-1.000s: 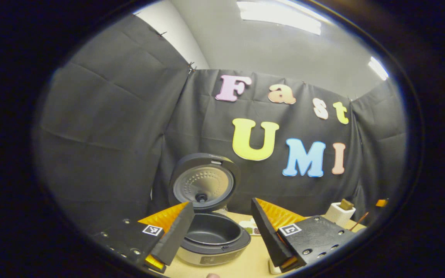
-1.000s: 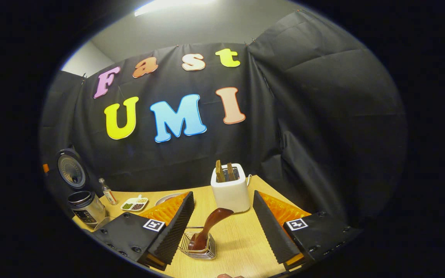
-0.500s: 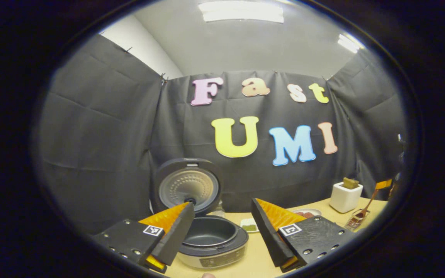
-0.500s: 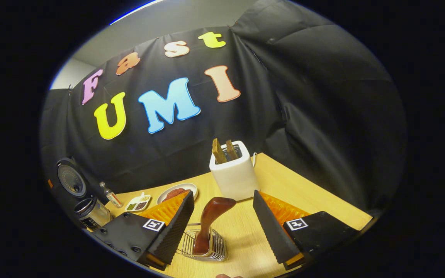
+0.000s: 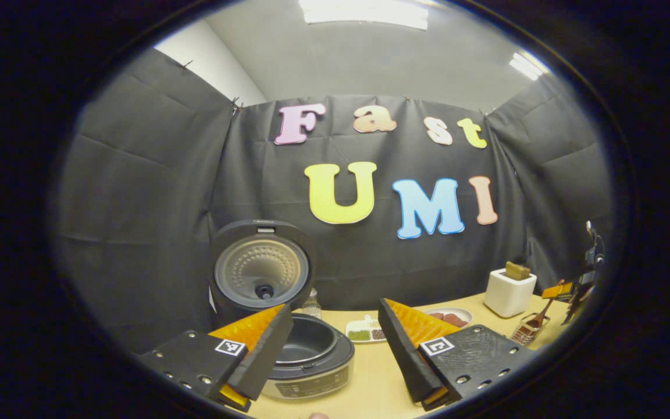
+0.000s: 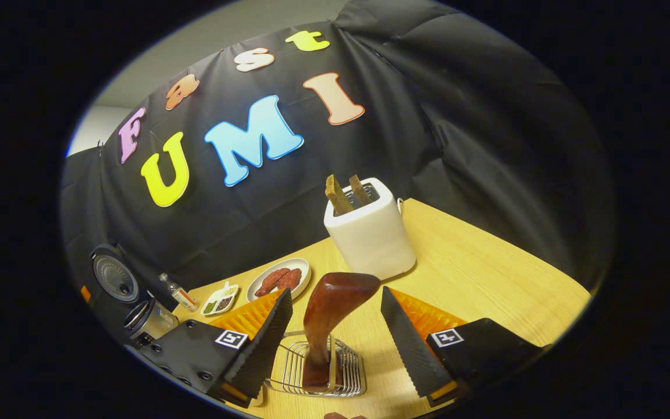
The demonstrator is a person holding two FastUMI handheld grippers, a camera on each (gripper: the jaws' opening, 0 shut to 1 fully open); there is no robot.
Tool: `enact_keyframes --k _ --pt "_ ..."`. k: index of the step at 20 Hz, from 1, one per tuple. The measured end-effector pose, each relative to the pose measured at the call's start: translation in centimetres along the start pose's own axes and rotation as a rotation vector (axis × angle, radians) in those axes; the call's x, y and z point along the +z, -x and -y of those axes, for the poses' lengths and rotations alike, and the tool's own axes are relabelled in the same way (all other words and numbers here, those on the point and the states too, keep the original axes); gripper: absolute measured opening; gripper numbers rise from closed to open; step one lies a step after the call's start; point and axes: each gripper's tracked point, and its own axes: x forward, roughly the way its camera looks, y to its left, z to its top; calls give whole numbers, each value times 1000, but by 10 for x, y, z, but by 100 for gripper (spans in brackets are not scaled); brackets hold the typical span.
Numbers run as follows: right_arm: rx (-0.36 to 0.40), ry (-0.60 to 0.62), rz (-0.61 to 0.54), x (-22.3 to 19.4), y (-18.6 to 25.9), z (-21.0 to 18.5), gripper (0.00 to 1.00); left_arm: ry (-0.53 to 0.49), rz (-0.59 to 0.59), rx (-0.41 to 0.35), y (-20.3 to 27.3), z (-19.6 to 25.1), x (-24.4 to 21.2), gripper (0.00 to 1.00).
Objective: Close the left gripper, press the button to open the rice cooker; take a wooden spoon from the chopstick holder with the right hand, scoop a spoonful of rice and pour it into the rice cooker, then put the wooden spoon back into the chopstick holder.
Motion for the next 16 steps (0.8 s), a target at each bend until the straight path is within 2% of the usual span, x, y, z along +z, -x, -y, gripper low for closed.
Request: enact_keyframes --k 6,7,8,10,11,13,14,15,16 --pt "38 -27 -15 -1 -13 -8 98 23 -36 -9 -9 4 -15 93" --pt "39 -31 -21 -4 -15 -8 95 33 -39 -11 -10 4 -17 90" --pt "43 -34 -31 -7 -17 -7 83 43 -39 -10 -11 3 -19 91" --pt "44 -39 -37 -7 -13 -8 75 64 -43 -10 -13 2 -24 90" --pt "50 -43 -31 -6 -12 -9 58 72 -48 -8 -13 0 -27 91" --pt "58 -75 11 7 -8 -15 54 83 -69 2 -14 -8 -37 90" --pt "52 -93 22 14 -6 -15 37 90 -81 9 -13 -12 -43 90" --pt "54 -102 25 13 -5 -18 32 102 -85 11 -13 -14 -45 93" --pt "43 -91 22 12 -7 -19 31 116 -86 7 -11 -15 -46 91"
